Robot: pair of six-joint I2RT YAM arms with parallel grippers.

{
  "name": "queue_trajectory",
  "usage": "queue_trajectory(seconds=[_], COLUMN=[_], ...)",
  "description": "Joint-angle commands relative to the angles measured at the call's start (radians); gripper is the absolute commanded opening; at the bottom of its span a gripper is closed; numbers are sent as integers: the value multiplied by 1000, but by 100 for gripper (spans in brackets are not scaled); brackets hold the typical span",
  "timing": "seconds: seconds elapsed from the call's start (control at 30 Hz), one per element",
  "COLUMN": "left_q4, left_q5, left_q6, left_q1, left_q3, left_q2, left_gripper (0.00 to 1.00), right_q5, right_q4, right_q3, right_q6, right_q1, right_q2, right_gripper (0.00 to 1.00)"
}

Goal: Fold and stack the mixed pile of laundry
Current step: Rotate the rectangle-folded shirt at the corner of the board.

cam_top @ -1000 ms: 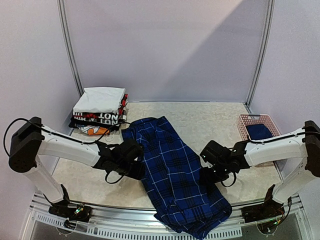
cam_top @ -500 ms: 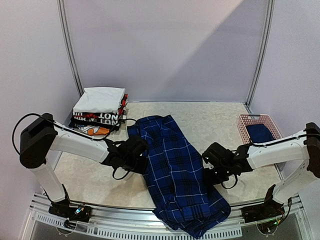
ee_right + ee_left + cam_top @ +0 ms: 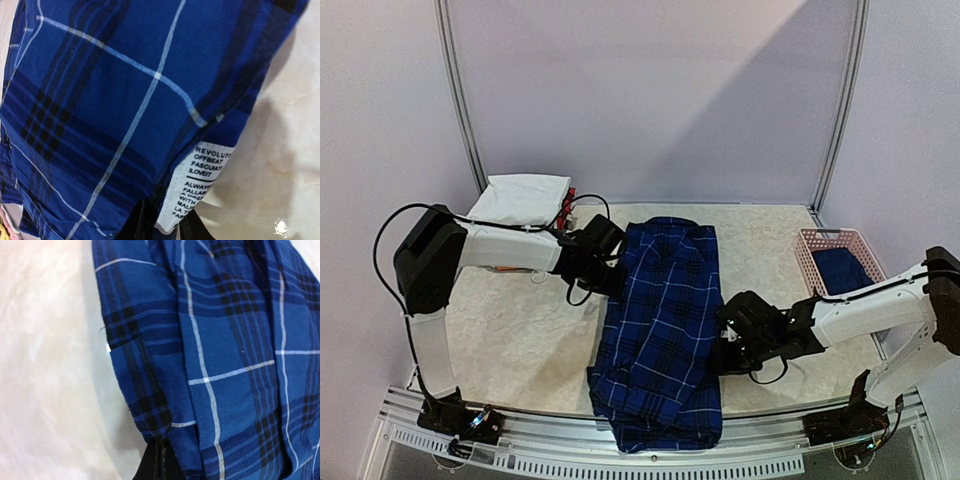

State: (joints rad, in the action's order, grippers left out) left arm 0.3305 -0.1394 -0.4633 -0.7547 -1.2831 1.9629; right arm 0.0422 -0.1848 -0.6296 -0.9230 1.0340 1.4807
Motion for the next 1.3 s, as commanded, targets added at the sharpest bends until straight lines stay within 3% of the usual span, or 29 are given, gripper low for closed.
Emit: queue_trajectory(seconds=[0.0,0.13,0.33,0.47,0.83,1.27], left_q4=[70,91,133,177,141,-28], left_q5=[0,-31,-71,-87,27,192], left_q6=[48,56,80,87,17,-52], left_q1=[22,22,19,0,-163,-295], left_q3=[-36,-24,-9,7,182,263], left_q2=[25,-6,-113,-203,-362,-271], left_gripper=[5,21,58,66,63,55], right_q5=[-1,-36,-172,-225,-117,49], right_q4=[-40,-143,-297,-326,-162,-75], right_q3=[-41,-65,-110,-128,-157,-335], right_q6=[7,35,76,88,173,266], right_q1=[9,8,8,1,-181,-312], right_q2=[16,-66,-277,-360,-266,50], right_gripper=[30,40,55,57,51,29])
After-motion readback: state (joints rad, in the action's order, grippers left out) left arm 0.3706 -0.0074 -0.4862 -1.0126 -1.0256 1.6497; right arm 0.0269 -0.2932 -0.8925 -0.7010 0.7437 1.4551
